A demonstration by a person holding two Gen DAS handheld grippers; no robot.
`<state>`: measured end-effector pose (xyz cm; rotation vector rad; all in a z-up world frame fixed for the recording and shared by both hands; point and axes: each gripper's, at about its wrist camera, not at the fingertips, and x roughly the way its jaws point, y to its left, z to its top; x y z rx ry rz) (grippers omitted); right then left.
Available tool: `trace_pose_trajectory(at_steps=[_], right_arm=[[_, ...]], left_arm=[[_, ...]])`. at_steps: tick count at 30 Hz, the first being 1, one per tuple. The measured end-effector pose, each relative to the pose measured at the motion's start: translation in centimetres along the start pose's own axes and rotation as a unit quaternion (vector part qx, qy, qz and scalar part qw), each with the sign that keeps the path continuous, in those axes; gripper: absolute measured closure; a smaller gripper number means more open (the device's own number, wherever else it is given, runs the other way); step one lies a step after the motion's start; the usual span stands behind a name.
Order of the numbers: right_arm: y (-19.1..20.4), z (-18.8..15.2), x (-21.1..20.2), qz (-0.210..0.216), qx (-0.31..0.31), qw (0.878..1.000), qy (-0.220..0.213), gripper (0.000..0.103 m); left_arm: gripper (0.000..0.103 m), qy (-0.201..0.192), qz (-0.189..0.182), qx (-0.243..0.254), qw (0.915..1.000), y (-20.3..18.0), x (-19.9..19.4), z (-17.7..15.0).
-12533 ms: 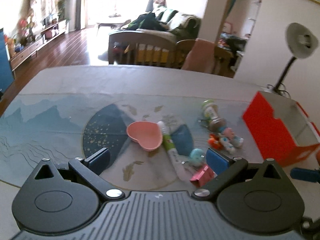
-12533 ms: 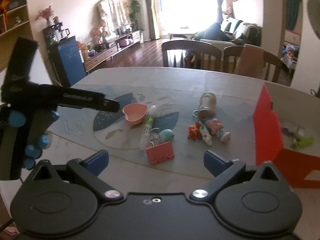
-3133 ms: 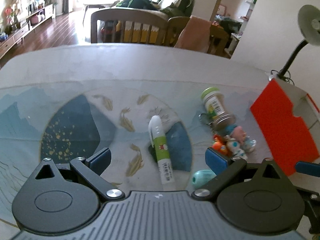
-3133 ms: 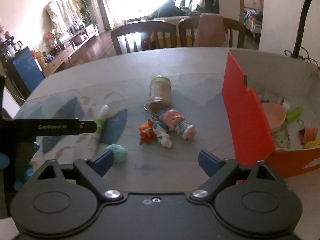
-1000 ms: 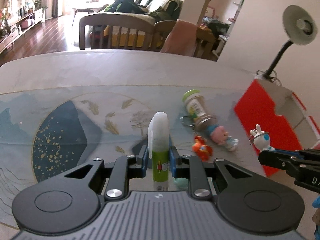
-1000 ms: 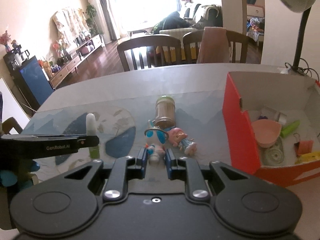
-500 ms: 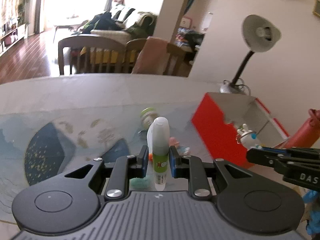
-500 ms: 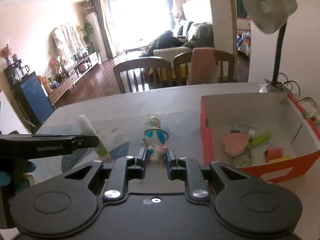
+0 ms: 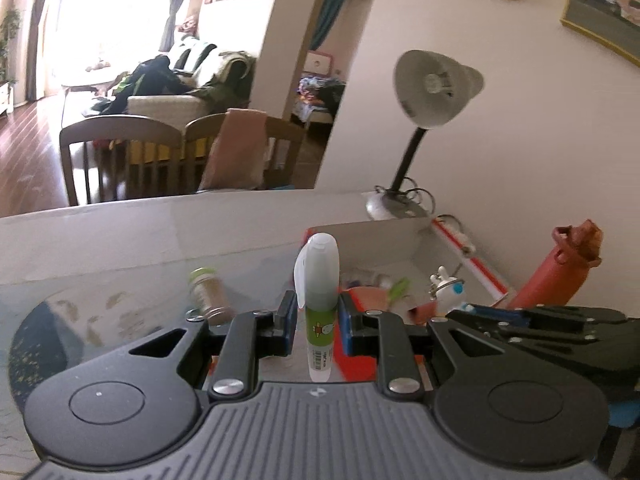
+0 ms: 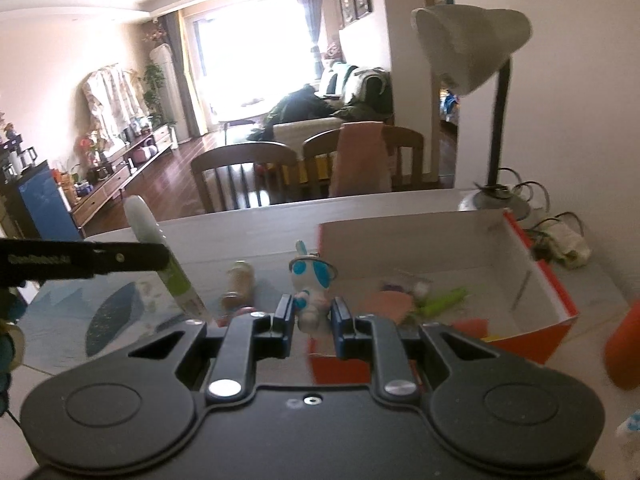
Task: Organize rigid objects
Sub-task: 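Carry the glue stick and doll figure over the red box with both grippers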
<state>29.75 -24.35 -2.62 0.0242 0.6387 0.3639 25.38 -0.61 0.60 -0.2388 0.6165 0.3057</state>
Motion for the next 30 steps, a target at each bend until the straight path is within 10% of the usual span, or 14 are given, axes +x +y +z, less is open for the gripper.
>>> trace_pose_trajectory(at_steps=[17,30], right_arm=[[-10.2,0.6,2.8,-0.054,-0.004,0.998,0.018,0.085],[-15.6,0.3,6.9,-0.070,-0.002,0.996,0.058,0.085]], left_arm=[[0.082,0.011,-0.035,0.027,0.9990,-9.1,6.2,4.0],[0.087,0.090,-0.030,0.027,0.9952,-12.7,15.7,3.3]])
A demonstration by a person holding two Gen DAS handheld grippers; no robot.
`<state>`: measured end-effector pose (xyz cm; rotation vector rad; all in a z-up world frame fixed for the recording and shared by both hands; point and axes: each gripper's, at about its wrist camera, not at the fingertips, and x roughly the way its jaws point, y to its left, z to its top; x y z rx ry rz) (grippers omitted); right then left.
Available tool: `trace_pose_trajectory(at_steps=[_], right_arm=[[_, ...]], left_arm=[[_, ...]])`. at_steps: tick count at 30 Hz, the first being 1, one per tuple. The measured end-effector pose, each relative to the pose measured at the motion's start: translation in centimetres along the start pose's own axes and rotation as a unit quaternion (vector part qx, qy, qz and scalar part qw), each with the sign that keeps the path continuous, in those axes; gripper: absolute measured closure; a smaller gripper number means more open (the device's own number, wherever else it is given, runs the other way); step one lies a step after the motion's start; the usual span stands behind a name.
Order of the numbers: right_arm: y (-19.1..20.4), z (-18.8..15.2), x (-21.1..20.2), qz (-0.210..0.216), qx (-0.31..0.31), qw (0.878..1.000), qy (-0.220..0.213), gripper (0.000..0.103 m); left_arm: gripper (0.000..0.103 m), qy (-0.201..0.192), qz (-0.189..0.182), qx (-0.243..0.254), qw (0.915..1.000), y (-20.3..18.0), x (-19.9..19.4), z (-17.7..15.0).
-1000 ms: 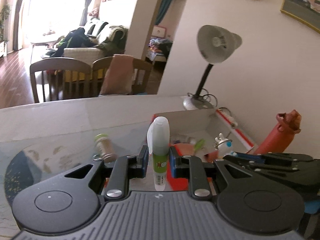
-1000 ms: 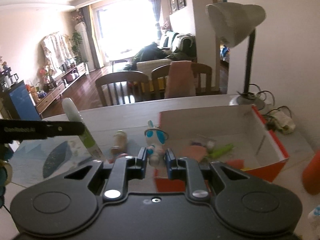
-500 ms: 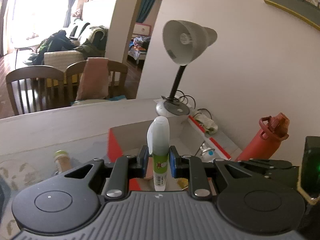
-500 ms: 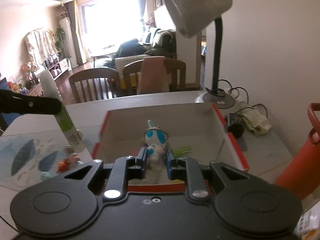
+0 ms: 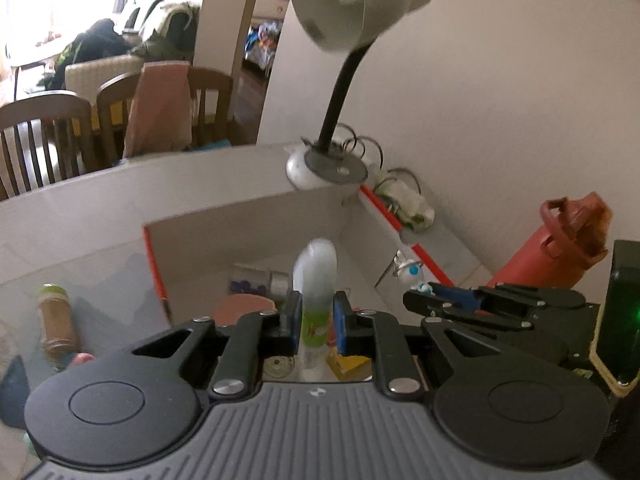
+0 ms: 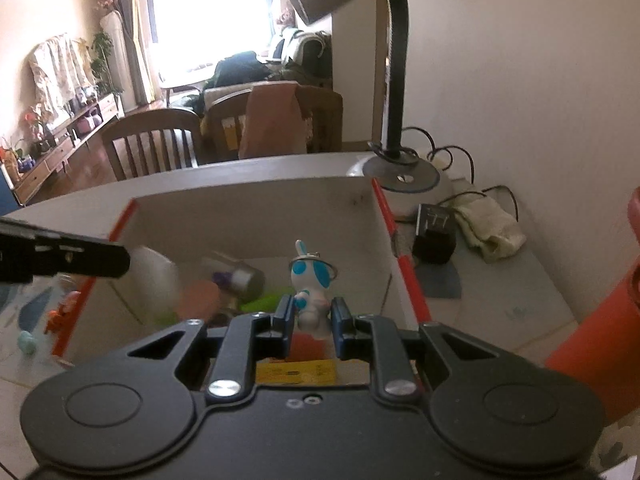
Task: Organize rigid objects
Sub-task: 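Carry the glue stick and doll figure over the red box with both grippers, then open both grippers to release the glue stick and doll figure into the box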
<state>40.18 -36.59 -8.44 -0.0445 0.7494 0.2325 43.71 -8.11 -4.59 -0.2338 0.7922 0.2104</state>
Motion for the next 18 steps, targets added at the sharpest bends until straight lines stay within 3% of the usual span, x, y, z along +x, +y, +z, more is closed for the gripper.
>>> trace_pose_trajectory(at_steps=[11,18], right_arm=[[-0.6,-0.5,4.8,-0.004,-0.023,0.998,0.066,0.085],[-0.2,-0.7,5.9,-0.001,-0.039,0.996,0.083,0.080]], left_arm=[[0.087,0.071,0.023,-0.013,0.9971,0.7,6.9,-0.9],[0.087,0.106,0.036,-0.011,0.9937,0.9,9.1,-1.9]])
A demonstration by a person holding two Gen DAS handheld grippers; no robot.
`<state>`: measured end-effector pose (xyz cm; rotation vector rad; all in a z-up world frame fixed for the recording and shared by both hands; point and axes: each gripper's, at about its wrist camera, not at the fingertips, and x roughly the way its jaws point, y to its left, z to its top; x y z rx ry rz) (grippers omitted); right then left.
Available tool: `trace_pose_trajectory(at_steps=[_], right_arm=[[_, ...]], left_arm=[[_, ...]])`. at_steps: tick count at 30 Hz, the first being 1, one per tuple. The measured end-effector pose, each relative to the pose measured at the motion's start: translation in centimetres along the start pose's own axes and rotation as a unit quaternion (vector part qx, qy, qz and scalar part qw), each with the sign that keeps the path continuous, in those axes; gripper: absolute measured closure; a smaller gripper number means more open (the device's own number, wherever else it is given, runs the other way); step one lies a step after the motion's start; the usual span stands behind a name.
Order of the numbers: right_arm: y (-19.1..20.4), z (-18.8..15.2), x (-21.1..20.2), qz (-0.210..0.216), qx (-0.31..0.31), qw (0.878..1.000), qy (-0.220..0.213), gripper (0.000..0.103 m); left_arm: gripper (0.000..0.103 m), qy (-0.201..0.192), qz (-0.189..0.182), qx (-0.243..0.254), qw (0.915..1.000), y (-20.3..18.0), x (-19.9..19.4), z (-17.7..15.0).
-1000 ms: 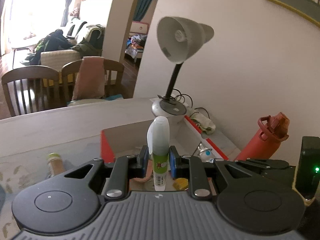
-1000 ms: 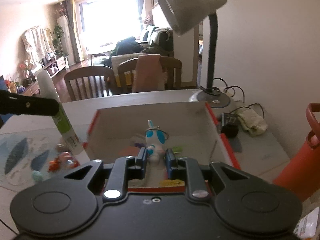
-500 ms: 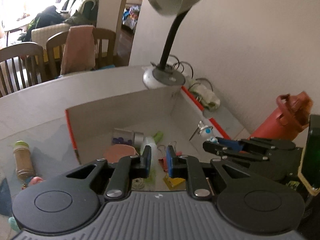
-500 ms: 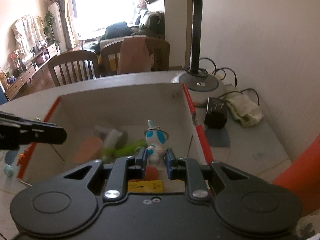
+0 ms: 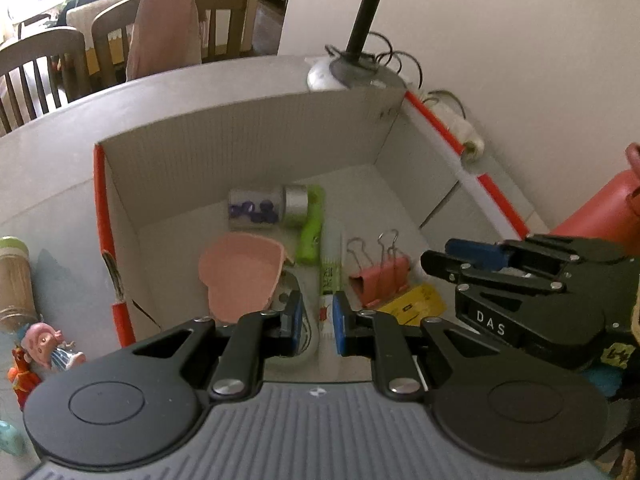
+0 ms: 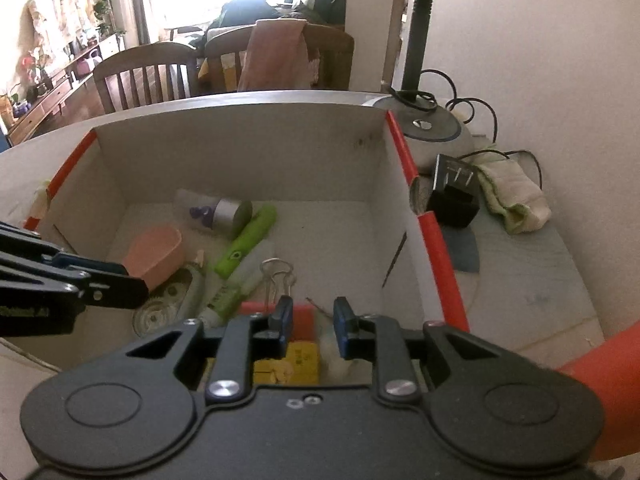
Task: Organize rigid objects
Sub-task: 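Open both grippers to release the glue stick and doll figure into the box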
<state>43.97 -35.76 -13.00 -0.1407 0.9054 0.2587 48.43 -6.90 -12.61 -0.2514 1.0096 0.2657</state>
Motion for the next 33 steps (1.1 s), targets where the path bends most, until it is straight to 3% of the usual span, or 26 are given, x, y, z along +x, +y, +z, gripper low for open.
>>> trace_pose_trajectory(at_steps=[12,33], right_arm=[[0.2,-0.1,-1.5,0.026,0.008,1.000,-0.004,0.065],[4.1,-0.2,-8.0,0.053,0.042,0.996,-0.060,0.039]], left_arm=[[0.087,0.008,0.004,0.001,1.0000,0.3,0.3,-0.6],[0.087,-0.048,0.019,0.018,0.9985,1.7,-5.6,-2.2]])
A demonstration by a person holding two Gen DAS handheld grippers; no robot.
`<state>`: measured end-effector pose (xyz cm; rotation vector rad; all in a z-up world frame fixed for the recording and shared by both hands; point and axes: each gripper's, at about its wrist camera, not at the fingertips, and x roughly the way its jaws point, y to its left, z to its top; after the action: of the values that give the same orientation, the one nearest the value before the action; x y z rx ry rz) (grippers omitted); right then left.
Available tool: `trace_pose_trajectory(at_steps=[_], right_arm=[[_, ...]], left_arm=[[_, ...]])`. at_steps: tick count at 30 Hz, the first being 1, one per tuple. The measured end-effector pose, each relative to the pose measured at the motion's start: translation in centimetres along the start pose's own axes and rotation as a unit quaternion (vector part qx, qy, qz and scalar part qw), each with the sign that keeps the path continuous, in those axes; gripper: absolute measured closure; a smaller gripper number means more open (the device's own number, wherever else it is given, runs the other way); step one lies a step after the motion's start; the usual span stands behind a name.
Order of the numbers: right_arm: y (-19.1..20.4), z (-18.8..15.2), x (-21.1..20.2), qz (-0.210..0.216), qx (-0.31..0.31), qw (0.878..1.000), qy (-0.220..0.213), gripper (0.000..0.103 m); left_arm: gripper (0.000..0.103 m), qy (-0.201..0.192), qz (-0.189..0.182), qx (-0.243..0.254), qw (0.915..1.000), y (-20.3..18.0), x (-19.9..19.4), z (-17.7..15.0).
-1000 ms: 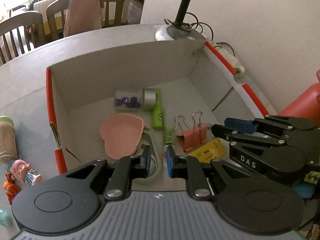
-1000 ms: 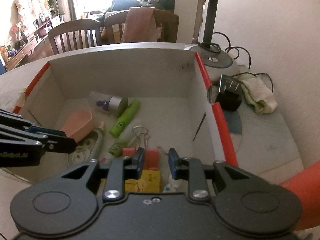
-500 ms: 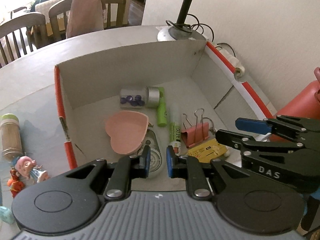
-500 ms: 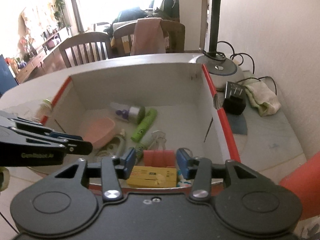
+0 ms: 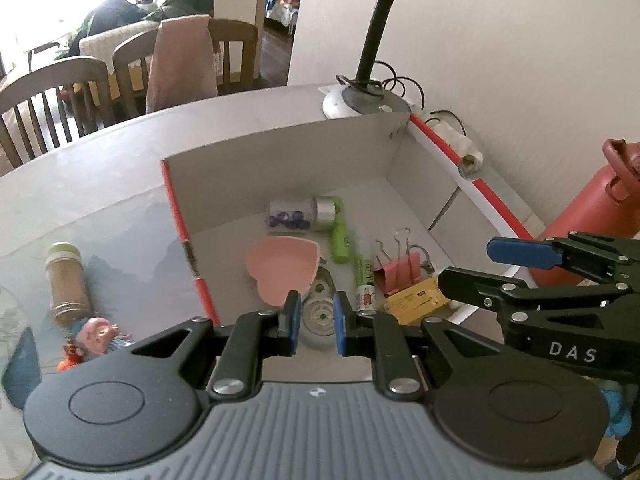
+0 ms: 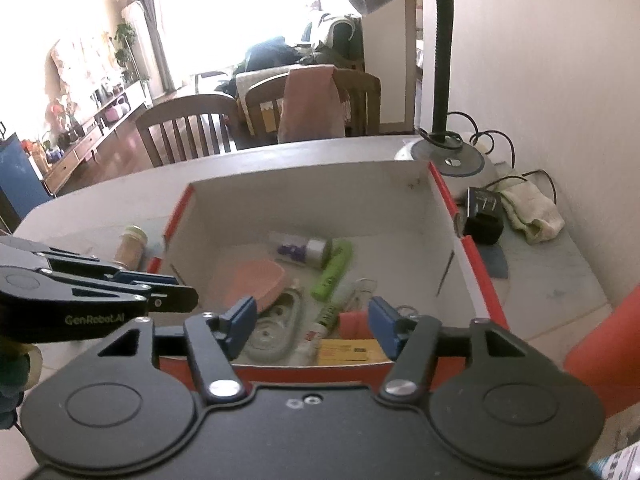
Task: Organize rigid objects
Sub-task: 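Open both grippers to release the glue stick and doll figure into the box, then move both grippers back over the table toward the remaining items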
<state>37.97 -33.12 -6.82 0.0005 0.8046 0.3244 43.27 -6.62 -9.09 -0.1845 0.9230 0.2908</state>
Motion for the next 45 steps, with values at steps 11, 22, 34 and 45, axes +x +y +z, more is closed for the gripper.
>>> trace_pose_trajectory(at_steps=[11,22,34,45], right_arm=[[4.3,-0.8,-2.7,0.011,0.005,1.000,-0.023,0.029],[8.8,-1.3,-4.8,0.030,0.022,0.998,-0.042,0.020],[15.2,-2.2,-6.0,0.059,0.012,0.997,-0.047,0.015],[19.9,-3.3,-5.5,0.073,-0.009,0.997,-0.025,0.014]], left_arm=[[0.086,-0.024,-0.006,0.001,0.9997,2.8,-4.2,-1.7],[0.086,-0.045,0.000,-0.004,0.9990,6.4,-8.9,-4.1],[0.086,-0.064,0.010,0.004,0.9979,10.3,-13.2,-7.0],[0.035,-0.080,0.030,-0.002,0.9964,14.9,-15.9,-11.2]])
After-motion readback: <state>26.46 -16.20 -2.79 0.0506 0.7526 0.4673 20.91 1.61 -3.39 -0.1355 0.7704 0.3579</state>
